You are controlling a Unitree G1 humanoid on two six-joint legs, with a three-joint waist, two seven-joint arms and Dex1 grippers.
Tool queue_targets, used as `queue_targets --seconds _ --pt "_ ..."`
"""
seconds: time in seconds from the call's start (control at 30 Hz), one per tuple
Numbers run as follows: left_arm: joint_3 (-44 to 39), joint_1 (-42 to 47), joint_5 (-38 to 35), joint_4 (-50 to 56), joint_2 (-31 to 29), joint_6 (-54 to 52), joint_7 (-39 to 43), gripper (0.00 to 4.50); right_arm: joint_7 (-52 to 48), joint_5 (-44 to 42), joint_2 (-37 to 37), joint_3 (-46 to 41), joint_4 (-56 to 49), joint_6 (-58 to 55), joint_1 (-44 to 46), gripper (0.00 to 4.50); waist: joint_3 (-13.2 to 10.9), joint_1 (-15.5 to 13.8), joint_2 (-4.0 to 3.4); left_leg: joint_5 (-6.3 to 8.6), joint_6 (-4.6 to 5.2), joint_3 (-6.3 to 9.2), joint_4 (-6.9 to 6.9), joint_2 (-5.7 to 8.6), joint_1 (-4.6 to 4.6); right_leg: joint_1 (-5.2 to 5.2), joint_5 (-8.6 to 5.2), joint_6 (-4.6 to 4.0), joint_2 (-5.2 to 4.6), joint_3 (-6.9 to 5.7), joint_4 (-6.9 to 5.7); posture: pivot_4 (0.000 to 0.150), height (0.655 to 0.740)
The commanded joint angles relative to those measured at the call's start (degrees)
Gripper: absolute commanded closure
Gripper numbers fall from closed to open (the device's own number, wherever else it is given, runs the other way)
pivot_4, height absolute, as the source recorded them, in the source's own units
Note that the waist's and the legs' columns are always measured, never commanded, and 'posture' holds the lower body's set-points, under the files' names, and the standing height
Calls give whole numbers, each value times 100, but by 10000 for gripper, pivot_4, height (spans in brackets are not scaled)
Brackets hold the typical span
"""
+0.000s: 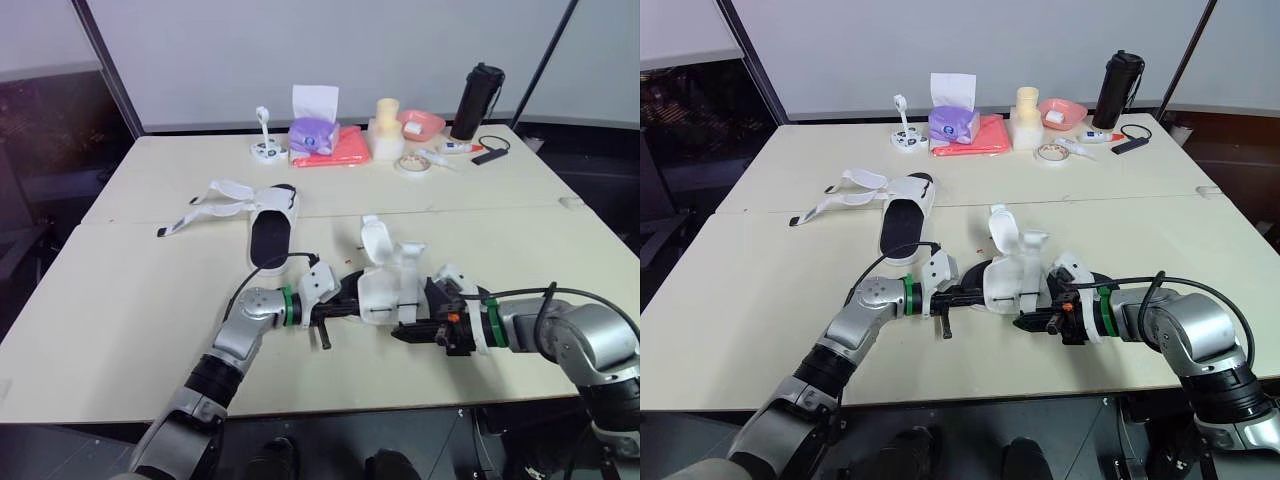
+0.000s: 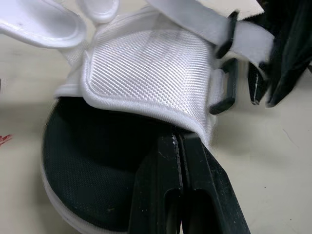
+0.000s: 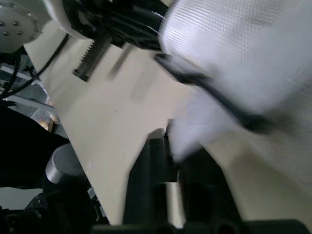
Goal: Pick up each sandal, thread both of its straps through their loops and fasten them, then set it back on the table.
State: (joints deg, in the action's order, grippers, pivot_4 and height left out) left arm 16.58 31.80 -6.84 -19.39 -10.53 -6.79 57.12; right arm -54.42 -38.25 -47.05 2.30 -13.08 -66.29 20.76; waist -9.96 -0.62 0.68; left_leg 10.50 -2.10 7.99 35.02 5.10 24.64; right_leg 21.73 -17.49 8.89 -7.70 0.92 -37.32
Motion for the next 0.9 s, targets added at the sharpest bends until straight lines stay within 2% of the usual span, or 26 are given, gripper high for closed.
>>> queue_targets --seconds 0.03,0.33,0.53,0.77,0.9 --pt "23 45 -26 137 41 60 0 45000 -260 24 -260 100 -115 206 -77 44842 0 0 0 0 0 -1 0 0 0 0 0 0 0 0 0 1500 7400" --pt "16 8 -23 156 59 40 -49 45000 -849 107 -969 536 -903 627 -806 44842 -1 -9 2 0 0 -4 0 0 0 -2 -1 1 -1 -1 2 1500 7400" --pt "39 -13 -12 155 79 36 -89 45000 -1139 500 -1506 752 -1411 1351 -1384 44842 -2 -10 3 1 0 -12 1 0 0 -7 -1 2 -1 -4 11 1500 7400" --pt "44 23 17 81 64 66 -121 45000 -1275 448 -1845 449 -1914 1645 -1703 44842 -2 -13 3 2 0 -12 1 -2 0 -10 -1 2 -1 -5 17 1500 7400" --pt "69 34 48 46 64 89 -122 45000 -1267 195 -1858 67 -2140 1560 -1539 44842 -2 -14 3 2 1 -10 1 -3 0 -13 -1 2 -1 -7 20 1500 7400"
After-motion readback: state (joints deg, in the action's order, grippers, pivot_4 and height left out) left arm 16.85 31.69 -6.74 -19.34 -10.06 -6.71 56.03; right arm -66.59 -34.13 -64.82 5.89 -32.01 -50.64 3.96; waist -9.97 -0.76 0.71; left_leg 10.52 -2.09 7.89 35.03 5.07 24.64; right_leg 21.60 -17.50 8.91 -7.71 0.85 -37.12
